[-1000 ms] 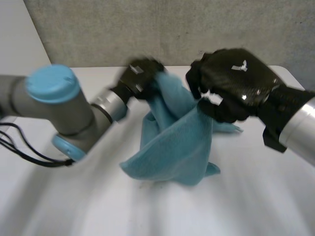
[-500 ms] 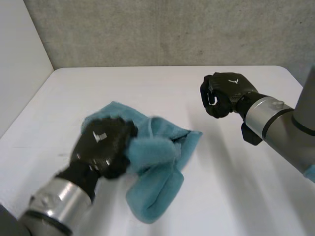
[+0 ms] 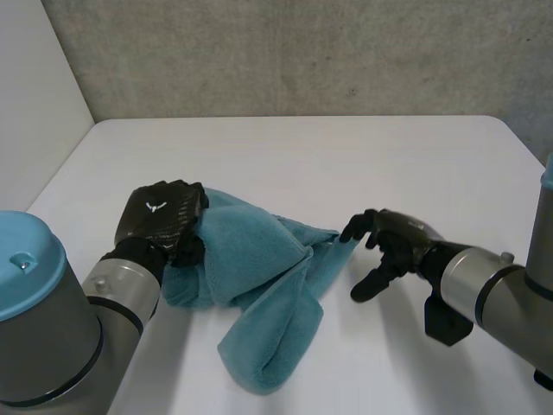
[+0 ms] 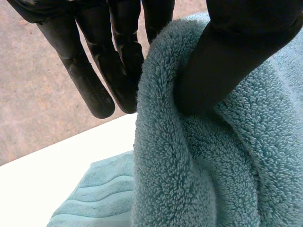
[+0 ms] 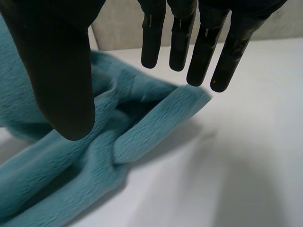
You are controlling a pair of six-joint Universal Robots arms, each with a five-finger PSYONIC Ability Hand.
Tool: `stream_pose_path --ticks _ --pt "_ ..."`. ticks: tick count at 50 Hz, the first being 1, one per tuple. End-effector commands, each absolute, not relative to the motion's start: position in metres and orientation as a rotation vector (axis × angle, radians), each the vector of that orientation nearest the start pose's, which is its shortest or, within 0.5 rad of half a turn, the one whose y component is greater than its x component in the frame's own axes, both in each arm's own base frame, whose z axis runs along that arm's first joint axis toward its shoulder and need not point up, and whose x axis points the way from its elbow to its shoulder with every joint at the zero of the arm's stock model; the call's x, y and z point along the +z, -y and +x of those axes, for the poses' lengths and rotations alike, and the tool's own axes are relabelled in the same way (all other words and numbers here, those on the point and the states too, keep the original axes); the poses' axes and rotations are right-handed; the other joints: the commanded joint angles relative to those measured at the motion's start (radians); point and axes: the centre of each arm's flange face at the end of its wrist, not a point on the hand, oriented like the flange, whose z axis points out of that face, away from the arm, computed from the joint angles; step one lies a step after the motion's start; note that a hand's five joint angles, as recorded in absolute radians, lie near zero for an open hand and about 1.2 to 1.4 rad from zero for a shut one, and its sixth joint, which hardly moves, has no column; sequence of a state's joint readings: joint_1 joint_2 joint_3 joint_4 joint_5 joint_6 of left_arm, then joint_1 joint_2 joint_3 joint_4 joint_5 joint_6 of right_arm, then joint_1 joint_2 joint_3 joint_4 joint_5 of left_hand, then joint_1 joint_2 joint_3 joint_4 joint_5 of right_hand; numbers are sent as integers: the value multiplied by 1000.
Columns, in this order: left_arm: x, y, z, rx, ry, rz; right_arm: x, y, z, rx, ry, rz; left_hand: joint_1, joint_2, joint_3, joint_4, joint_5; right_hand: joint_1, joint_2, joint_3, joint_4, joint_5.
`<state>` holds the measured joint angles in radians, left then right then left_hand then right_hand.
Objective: Fold the laundry
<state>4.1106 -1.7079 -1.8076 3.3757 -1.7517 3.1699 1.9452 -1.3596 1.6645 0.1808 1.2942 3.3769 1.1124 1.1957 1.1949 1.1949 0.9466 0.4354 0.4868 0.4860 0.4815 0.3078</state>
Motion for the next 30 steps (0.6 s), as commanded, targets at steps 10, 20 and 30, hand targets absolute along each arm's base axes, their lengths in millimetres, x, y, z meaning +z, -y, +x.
stream_pose_path --ticks 10,20,30 --pt "218 190 -262 -2192 -2492 573 177 209 301 -997 -2184 -210 284 201 201 201 275 -4 -55 -55 -50 -51" --pt "218 191 -260 -2190 -2490 564 161 220 323 -1049 -2217 -207 284 201 201 201 275 28 -23 -22 -18 -19" --pt "221 194 -260 -2207 -2478 551 149 220 351 -1072 -2209 -245 284 201 201 201 275 72 21 21 26 25"
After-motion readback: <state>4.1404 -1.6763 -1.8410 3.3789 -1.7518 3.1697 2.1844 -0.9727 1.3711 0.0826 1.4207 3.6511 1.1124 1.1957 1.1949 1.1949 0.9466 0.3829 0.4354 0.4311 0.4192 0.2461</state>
